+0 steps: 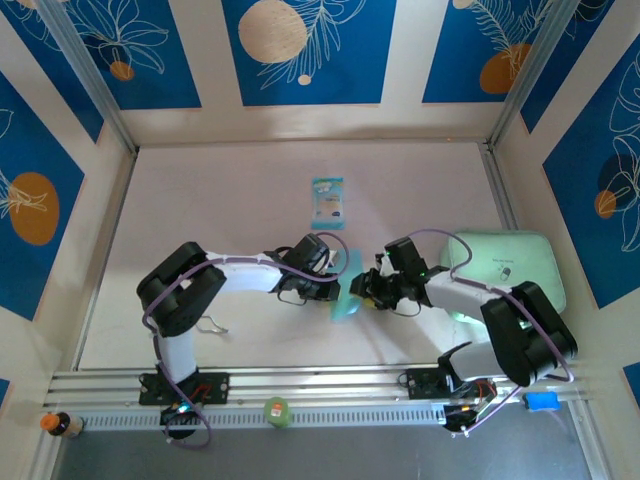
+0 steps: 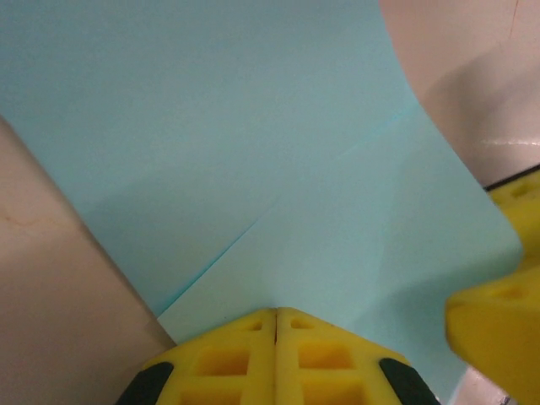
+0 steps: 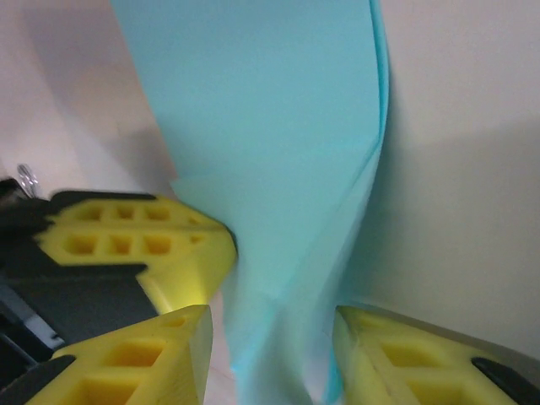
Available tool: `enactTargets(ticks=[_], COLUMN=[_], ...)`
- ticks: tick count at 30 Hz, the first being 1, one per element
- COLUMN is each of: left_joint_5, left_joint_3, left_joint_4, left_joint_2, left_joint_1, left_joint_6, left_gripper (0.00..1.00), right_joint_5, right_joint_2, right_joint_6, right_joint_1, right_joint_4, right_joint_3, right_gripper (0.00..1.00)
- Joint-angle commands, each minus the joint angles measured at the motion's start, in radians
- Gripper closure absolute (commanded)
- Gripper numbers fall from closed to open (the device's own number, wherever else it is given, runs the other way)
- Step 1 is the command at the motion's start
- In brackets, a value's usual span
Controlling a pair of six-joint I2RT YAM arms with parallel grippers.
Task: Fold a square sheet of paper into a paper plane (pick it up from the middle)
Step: Turn over the paper at the center of the table.
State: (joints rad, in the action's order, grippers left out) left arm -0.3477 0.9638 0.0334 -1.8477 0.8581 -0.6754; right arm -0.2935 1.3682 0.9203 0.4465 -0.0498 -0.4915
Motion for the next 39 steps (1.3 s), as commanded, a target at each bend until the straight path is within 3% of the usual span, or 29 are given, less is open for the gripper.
enactTargets(ticks=[1,12,24,30,34,39], left_joint_5=[0.010,0.006,0.000,0.005,0.072,0.207], left_joint_3=[-0.024,-0.010,-0.002,-0.001,-0.020,-0.079], left_joint_4=[0.080,0.089,0.085,0.069,0.063,0.060], left_joint_2=[-0.027,-0.022,-0.001,0.044,0.115,0.241], left_joint_1=[-0.002,-0.003,-0.002,-0.003,-0.003,-0.005], left_joint_6=[-0.003,-0.002,0.001,0.003,0.008,0.023], left_gripper=[0.95,0.95,0.93,0.85,0.80,0.78], right_joint_5=[-0.064,-0.111,-0.137,-0.149,-0.127,0.007], right_joint_2=[0.032,0.115,0.145,0.118,0.049,-0.091], right_joint_6=[-0.018,-0.044,-0.061,-0.087,-0.117,-0.187], right_joint_1=[-0.026,-0.094,-0.112,-0.114,-0.111,-0.078], right_joint_4=[0.043,0.107,0.160,0.154,0.110,-0.033], right_joint_3=[-0.027,-0.022,-0.002,-0.007,-0.014,-0.043], right_gripper=[0.58,0.61,0.79,0.93,0.94,0.95])
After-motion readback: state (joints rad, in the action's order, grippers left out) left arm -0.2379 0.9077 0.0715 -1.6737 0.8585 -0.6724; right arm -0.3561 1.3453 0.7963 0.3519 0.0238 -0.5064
